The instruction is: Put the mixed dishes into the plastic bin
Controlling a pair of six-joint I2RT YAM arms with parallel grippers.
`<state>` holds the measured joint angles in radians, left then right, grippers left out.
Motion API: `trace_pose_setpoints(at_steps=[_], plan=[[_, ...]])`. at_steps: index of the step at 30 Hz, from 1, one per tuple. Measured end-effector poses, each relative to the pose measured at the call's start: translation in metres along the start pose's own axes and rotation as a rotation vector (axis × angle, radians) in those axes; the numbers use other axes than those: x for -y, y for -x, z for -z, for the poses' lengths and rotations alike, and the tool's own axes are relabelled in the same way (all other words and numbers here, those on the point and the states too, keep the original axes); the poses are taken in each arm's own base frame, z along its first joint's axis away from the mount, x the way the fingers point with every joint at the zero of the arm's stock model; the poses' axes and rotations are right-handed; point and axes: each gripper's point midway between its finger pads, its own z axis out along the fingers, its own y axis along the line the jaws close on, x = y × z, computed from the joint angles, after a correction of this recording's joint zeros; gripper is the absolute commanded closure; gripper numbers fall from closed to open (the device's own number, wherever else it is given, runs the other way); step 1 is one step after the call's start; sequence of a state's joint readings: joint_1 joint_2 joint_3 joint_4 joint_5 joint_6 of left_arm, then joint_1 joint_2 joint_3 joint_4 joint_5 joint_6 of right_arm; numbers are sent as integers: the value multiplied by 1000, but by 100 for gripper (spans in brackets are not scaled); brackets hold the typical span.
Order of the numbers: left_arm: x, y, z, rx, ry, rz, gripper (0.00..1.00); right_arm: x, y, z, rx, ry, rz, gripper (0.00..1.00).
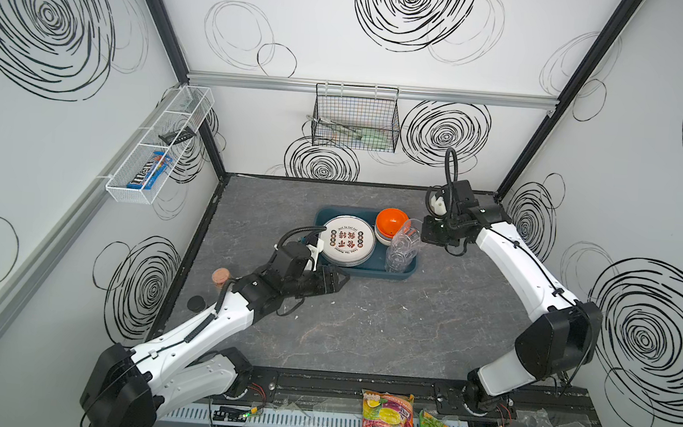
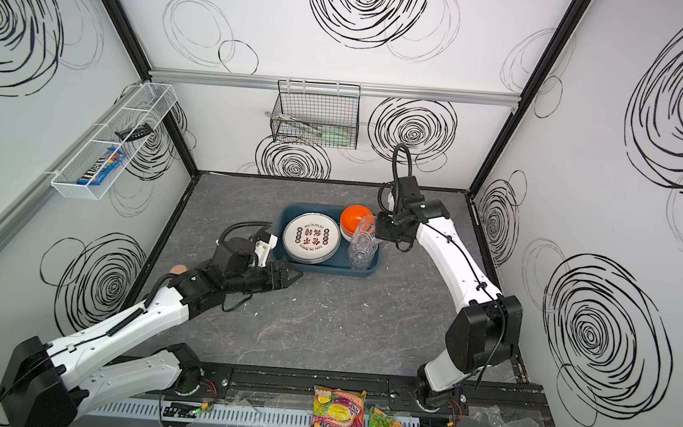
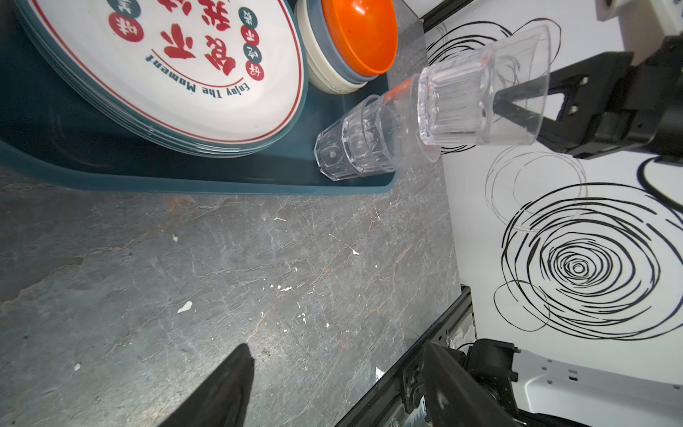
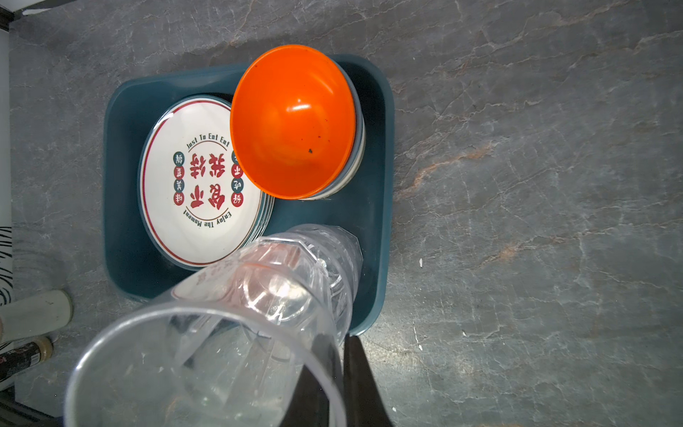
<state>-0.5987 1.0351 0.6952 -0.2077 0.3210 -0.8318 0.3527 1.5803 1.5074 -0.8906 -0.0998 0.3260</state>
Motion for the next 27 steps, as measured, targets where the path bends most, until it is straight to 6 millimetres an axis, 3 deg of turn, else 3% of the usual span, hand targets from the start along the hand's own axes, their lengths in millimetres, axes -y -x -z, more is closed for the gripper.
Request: trace_pose_setpoints(at_steps=[19,27], plan=[[-5,-3,-1,-6,8,11,24,3,-8,-14,-47,-45,21,91],[-6,-3,-1,-8,10,12,24,-3,-9,-20,-54,-42,22,73]])
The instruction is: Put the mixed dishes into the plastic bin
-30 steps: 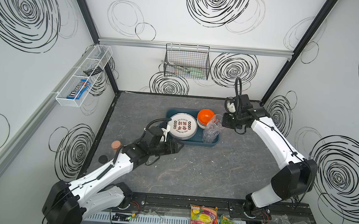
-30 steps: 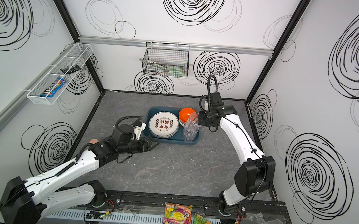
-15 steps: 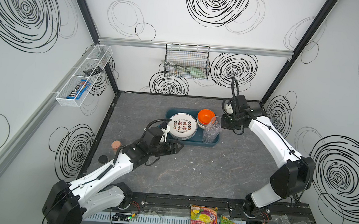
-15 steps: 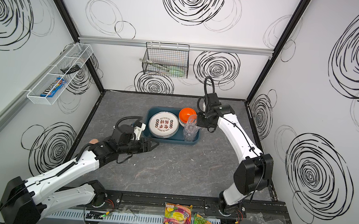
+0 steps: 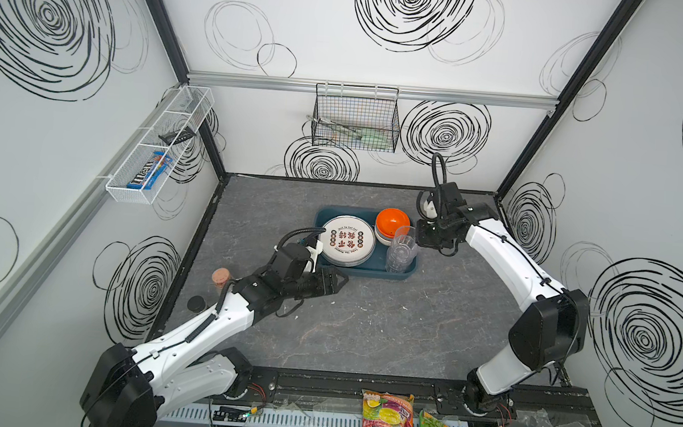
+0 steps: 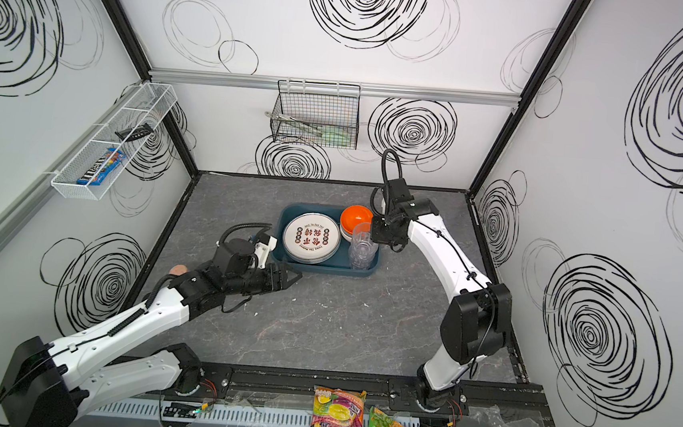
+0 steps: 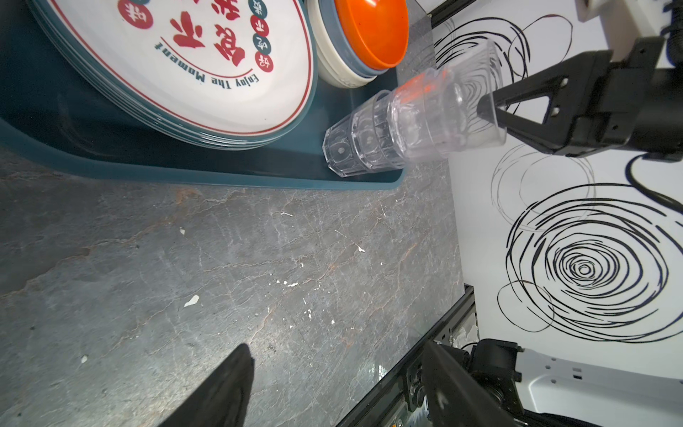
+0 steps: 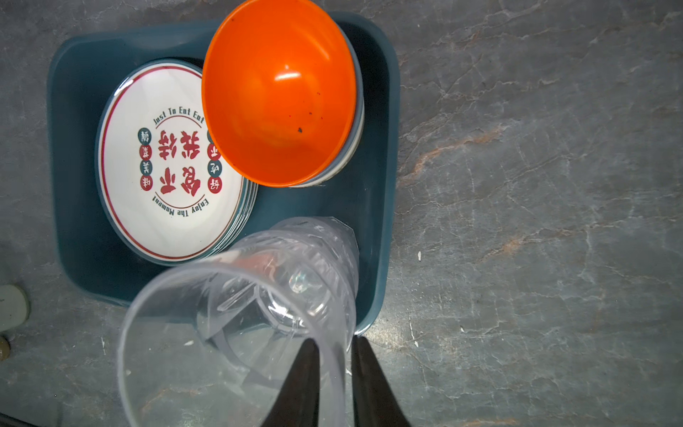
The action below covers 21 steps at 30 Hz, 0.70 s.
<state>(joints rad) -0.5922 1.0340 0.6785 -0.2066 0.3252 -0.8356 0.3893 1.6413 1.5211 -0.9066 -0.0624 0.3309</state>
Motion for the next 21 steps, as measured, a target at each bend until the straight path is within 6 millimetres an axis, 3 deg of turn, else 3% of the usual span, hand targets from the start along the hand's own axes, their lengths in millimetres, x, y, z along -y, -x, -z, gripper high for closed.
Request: trace_pose_setpoints(at_steps=[7,14,21], plan=[[-1,2,2,8,0,4,24,-4,5,4,18,5,-3,70],[0,7,7,30,-6,5,23,-4,9,8,39,1,-11,61],[-13,19,15,60,34,19,20,-8,22,31,137,30,-12,49]])
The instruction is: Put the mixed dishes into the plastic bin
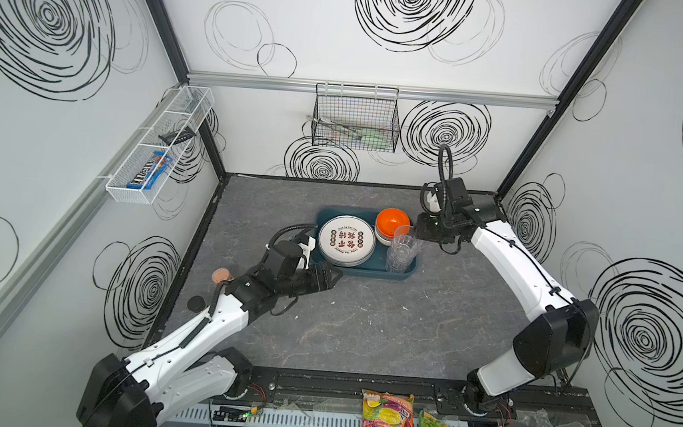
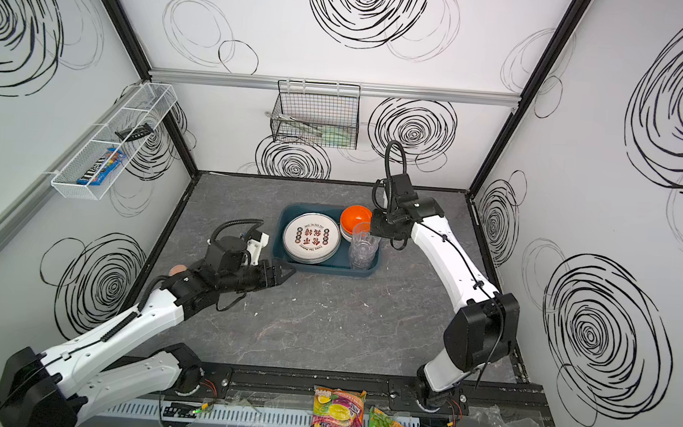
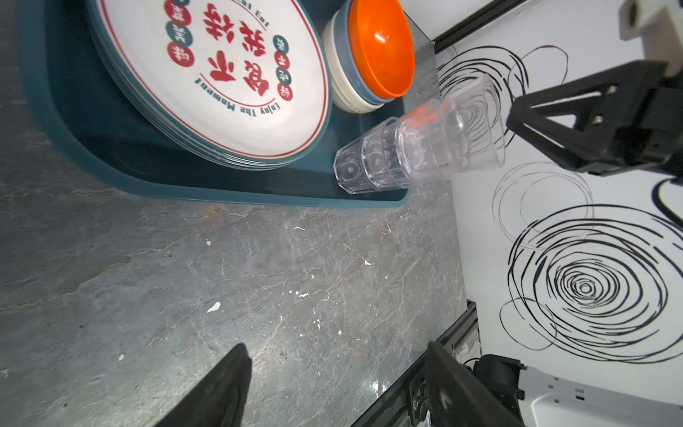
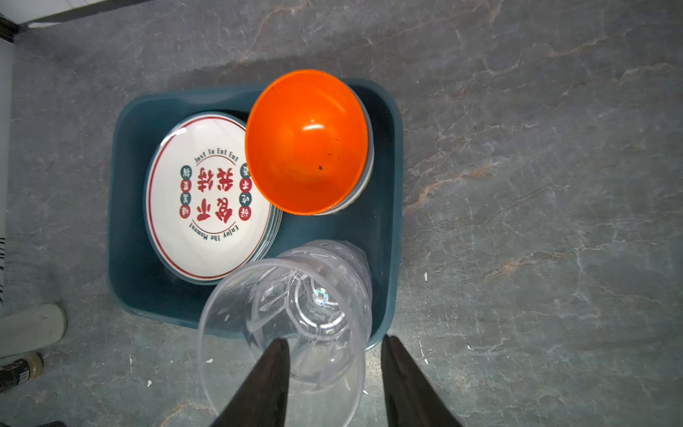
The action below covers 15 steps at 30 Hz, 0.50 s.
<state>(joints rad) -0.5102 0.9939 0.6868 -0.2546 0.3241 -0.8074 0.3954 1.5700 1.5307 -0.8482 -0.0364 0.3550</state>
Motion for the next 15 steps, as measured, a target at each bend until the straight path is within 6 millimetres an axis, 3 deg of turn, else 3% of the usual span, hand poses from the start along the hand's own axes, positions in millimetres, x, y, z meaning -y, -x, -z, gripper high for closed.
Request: trace_pose_setpoints(at_steps=[5,6,12,13,15], plan=[[-7,28,15,61,38,1,7,3,8,20,102,16,-7,36],[-7,36,19,79,43,-4,0,4,8,23,121,19,-8,35],[-10,74,44,167,80,-21,4,16,22,39,224,21,-32,23],[-10,79,47,178,88,-24,4,18,24,39,235,18,-35,3],[-13,92,55,209,116,-35,4,24,29,40,260,9,-50,3]])
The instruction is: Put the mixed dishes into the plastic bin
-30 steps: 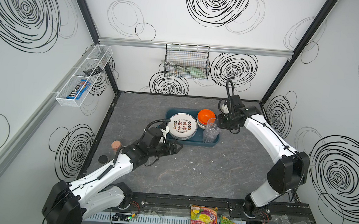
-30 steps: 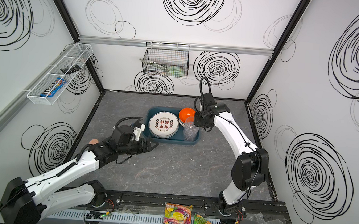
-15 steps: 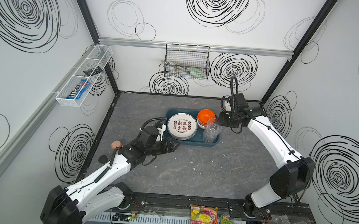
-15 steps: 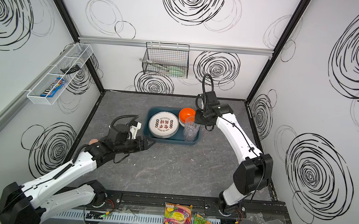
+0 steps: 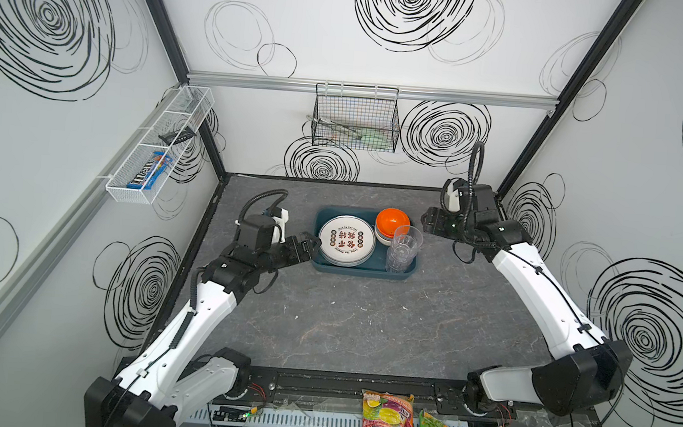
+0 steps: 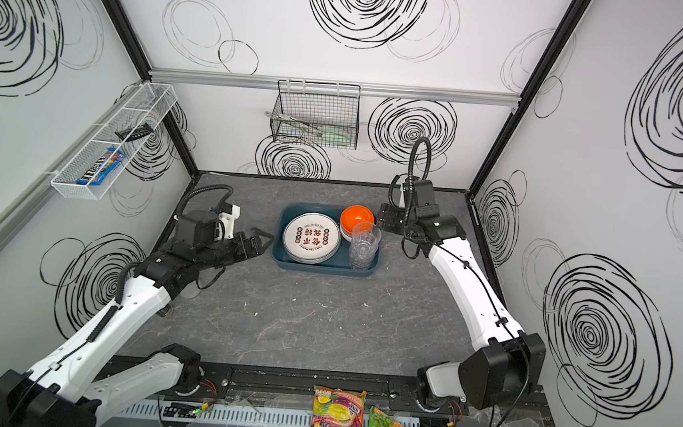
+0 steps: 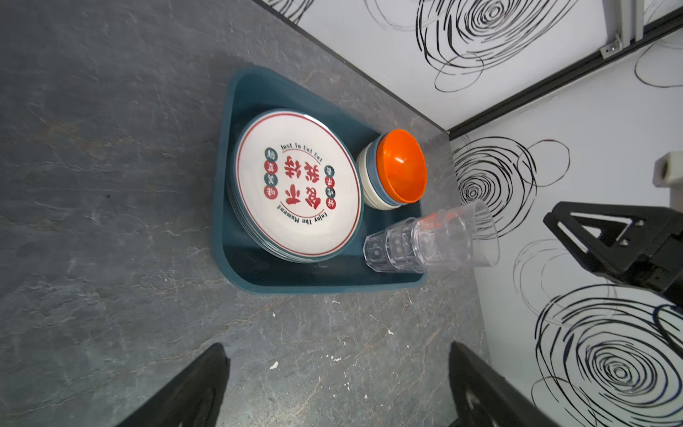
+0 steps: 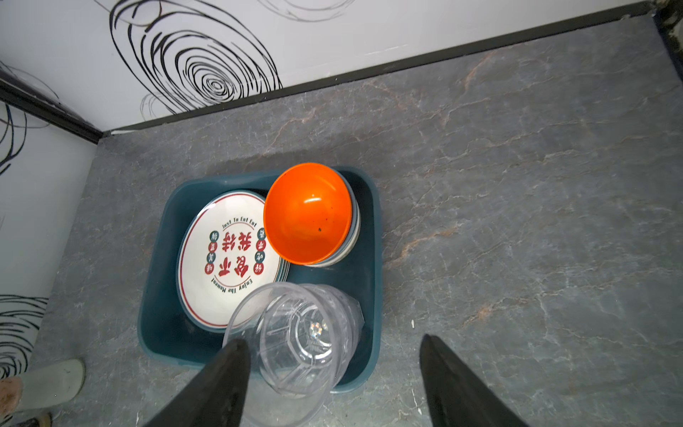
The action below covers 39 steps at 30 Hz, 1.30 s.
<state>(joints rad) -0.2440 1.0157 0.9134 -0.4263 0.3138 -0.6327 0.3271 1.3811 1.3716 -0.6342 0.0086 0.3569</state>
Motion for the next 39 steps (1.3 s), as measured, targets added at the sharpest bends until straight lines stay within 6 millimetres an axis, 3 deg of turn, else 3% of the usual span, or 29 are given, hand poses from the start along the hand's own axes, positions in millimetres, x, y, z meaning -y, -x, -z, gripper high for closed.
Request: trace_pose_setpoints(at_steps=[7,13,21,26,31,34,39], plan=[[-25,50,17,157,150,-45,4,24,1,-11,47,-68,-34,3],[-54,76,29,325,274,-151,4,63,-5,-13,190,-204,-54,3],[-95,71,34,510,404,-333,4,117,-35,-12,386,-391,13,3],[-134,54,25,519,505,-382,4,145,-52,-6,475,-509,41,3],[-179,24,18,516,599,-390,4,156,-58,-6,485,-562,31,3],[-189,20,13,517,612,-383,4,161,-60,-10,491,-582,9,3],[-189,38,2,604,584,-378,4,174,-83,-23,481,-613,-1,3]])
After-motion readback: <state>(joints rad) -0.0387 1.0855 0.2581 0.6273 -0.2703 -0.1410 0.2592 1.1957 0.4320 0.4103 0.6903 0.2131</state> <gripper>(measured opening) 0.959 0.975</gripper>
